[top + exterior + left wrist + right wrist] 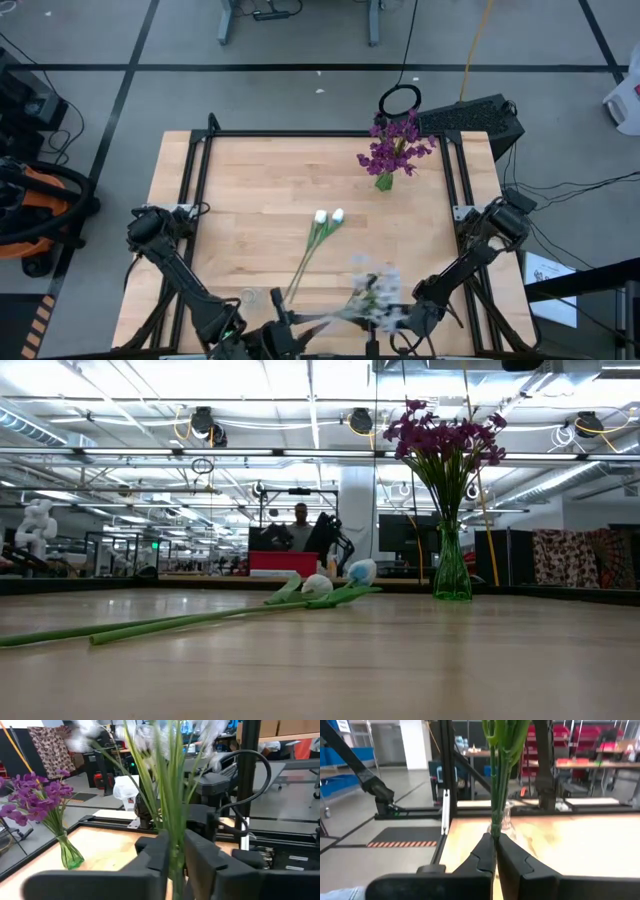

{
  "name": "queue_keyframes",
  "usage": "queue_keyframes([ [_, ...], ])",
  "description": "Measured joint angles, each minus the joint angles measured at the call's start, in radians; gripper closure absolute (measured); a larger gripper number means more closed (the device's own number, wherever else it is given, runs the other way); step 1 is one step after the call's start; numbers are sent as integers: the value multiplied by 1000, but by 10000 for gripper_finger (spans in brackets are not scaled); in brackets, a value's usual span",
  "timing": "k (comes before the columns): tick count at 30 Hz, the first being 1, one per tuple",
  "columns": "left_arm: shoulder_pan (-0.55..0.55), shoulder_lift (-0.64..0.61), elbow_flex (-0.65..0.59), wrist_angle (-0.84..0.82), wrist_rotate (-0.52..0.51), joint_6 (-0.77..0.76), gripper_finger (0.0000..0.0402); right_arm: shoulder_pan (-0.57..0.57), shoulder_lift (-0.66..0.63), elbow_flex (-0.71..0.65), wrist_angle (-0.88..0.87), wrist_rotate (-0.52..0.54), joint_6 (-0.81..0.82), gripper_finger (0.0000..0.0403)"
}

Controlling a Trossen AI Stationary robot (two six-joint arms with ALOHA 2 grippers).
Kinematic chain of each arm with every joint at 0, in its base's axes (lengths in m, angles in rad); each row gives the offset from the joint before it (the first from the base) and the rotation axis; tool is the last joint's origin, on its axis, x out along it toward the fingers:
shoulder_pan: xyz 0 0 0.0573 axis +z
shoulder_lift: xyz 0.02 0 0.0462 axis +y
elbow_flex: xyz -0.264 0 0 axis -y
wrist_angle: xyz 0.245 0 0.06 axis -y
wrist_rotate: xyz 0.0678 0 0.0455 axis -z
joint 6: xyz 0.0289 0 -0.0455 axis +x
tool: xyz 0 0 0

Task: Sort flowers into vase by color
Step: Put the dark white flower into the transparent vase

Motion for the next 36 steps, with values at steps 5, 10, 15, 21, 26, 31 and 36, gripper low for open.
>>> queue_keyframes([
  [5,-4,0,0,-13,0,-36,261,0,-54,0,-158,-3,103,403],
  [10,1,3,0,-127,0,-187,200,0,-84,0,-261,-7,181,403],
  [15,4,43,-1,-165,0,-262,163,0,-115,0,-394,-9,271,403],
  [21,15,69,-2,-169,2,-310,127,0,-154,0,-564,-85,386,402],
  [26,37,69,-2,-169,17,-314,108,4,-179,0,-683,-112,467,402],
  [31,80,69,-2,-177,118,-326,104,11,-180,0,-696,-137,474,402],
  [36,111,69,-2,-242,222,-408,104,18,-187,0,-727,-202,485,402],
])
